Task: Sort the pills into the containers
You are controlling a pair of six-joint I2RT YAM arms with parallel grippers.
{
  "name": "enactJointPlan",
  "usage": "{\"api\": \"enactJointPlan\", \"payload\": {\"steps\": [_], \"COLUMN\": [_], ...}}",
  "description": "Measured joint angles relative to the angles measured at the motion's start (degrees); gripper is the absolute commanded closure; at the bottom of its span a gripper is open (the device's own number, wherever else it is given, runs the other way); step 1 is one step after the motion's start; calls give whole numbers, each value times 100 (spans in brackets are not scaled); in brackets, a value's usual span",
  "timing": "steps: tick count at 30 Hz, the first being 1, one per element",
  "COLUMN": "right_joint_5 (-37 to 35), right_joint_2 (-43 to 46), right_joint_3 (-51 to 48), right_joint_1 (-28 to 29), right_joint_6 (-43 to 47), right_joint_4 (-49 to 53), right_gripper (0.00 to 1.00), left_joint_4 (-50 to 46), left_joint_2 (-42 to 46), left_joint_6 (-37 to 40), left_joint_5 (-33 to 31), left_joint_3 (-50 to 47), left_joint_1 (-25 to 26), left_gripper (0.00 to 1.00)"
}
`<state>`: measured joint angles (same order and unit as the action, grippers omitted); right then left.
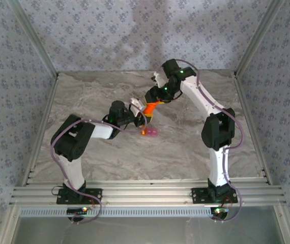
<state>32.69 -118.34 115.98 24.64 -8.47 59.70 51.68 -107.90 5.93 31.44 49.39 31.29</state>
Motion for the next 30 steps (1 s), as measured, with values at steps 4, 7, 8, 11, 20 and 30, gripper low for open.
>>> {"api": "enactJointPlan", "payload": {"steps": [4, 7, 8, 11, 20, 30], "right_joint_5": [35, 55, 57, 76, 216, 291], "right_joint_2": [35, 114, 144, 254, 815, 1054], "right_joint_3": [20, 20, 20, 20, -195, -789], "right_joint_1": [24, 9, -4, -57, -363, -505], "right_joint_6": [-122, -223, -258, -356, -772, -1088], "right_joint_4": [-39, -109, -140, -238, -981, -1589], "right_gripper": [32, 29, 28, 25, 22, 26], "left_joint_4": [197, 315, 367, 474, 520, 542], "left_joint_2": [98, 122, 129, 131, 131, 131], "left_joint_6": [-7, -24, -42, -61, -63, -66], "left_joint_5": [9, 9, 4, 4, 7, 4], "left_joint_3": [9, 9, 9, 35, 48, 63], "left_joint_1": [13, 17, 22, 28, 33, 33], "left_gripper": [100, 100, 100, 100, 100, 100]}}
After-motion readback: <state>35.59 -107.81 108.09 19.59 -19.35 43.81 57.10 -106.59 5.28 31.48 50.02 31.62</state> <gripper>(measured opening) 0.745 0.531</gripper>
